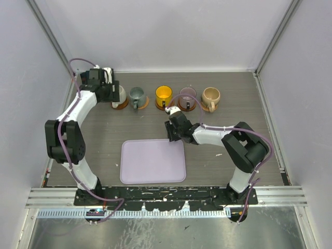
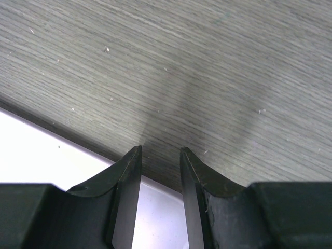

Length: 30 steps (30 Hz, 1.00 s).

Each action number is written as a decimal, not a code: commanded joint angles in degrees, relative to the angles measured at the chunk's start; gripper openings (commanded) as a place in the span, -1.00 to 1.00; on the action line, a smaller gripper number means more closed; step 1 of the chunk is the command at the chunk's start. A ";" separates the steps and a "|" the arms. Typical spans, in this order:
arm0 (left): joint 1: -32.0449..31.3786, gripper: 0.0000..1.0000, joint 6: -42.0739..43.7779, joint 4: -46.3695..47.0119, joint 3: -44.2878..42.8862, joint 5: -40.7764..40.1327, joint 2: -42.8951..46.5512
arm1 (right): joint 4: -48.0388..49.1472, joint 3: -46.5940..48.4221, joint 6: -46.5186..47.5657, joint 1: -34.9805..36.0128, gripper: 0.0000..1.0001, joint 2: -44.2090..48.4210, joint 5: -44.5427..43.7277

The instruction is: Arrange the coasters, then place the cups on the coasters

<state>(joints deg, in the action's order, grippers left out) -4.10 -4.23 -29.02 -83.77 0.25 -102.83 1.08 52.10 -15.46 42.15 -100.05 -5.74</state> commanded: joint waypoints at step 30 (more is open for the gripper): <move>-14.51 0.54 -5.77 13.03 34.05 -8.15 41.09 | -4.36 -3.47 -1.96 -5.13 0.12 26.51 -28.85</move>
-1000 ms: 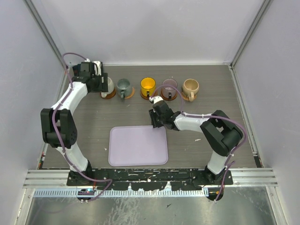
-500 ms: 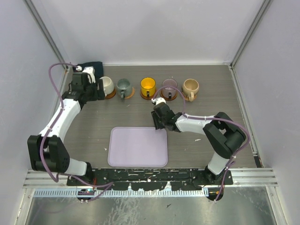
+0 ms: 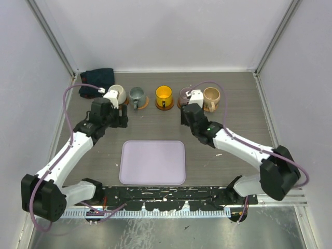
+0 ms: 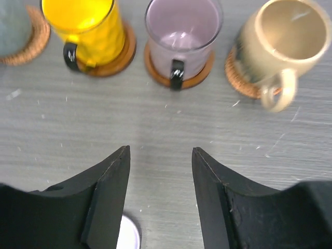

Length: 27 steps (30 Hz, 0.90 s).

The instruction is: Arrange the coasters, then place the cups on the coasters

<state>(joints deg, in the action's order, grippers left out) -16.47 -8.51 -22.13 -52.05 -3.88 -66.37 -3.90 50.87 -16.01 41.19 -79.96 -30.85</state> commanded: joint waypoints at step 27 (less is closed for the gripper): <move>-3.84 0.96 -14.47 -8.32 9.99 -17.71 31.68 | -9.81 -11.29 -5.87 -26.87 0.27 38.16 -9.14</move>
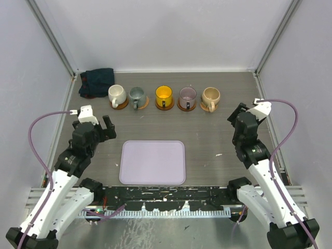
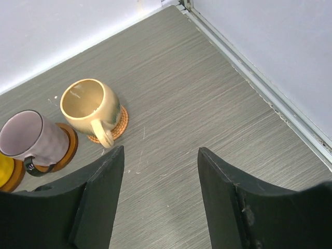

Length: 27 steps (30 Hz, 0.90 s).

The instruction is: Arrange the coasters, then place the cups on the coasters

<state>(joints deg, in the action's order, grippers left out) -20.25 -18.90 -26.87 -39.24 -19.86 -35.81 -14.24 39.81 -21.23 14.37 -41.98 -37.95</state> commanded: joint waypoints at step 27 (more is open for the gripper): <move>-0.05 0.96 -31.01 -18.95 -6.40 -23.93 0.52 | 0.42 -1.29 -1.28 -0.07 0.28 0.25 0.80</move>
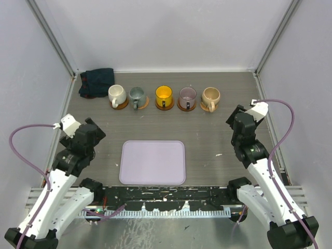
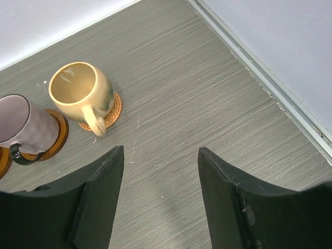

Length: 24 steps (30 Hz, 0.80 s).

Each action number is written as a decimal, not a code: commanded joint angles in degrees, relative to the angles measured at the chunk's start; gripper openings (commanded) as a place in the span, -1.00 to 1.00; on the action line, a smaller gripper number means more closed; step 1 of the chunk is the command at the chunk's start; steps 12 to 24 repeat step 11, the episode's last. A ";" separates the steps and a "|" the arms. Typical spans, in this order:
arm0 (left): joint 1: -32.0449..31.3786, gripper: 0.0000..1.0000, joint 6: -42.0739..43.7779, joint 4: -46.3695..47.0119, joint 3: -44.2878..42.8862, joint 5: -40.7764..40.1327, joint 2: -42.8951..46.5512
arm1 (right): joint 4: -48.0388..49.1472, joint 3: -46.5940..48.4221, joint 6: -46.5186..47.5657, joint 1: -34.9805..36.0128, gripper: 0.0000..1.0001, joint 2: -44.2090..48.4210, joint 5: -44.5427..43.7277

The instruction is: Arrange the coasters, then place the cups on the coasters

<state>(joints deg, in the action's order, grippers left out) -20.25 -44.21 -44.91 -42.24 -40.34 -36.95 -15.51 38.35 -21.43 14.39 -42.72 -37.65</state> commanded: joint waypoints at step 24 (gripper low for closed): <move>-0.08 0.96 -8.68 -6.68 -6.67 -5.46 -2.14 | 1.71 -0.26 -1.03 -0.10 0.28 1.35 1.77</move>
